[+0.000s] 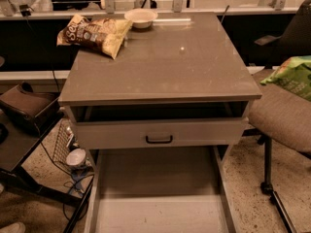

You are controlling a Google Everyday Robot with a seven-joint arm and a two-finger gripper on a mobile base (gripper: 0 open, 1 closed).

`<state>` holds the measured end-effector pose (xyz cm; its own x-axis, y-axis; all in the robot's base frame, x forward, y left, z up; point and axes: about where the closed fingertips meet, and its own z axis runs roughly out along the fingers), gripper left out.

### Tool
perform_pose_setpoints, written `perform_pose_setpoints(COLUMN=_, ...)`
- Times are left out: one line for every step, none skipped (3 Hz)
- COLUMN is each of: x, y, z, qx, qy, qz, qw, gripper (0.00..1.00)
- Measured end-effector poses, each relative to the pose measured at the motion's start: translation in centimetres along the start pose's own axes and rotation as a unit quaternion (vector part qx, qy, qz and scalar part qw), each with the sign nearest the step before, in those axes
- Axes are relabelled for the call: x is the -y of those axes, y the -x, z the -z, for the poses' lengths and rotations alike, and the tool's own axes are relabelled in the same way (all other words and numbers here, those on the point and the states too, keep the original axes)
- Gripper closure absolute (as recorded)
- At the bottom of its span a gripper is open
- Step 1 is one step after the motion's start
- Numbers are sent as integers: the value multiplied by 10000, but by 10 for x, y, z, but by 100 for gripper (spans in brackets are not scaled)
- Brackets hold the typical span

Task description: Place green rice chip bag into middle drawer

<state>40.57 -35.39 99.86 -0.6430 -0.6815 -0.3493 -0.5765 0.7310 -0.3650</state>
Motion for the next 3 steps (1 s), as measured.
perform_pose_setpoints(x=-31, y=-41, z=-80, qx=234, qy=917, qz=-307, qw=9950, gripper=100)
perform_pose_setpoints(x=-84, y=-73, z=-146, qx=560, qy=1959, qz=-615, qw=9771, gripper=100)
perform_pose_setpoints(x=-165, y=-79, z=-213, qx=992, qy=3220, qz=-878, qw=9374, gripper=100)
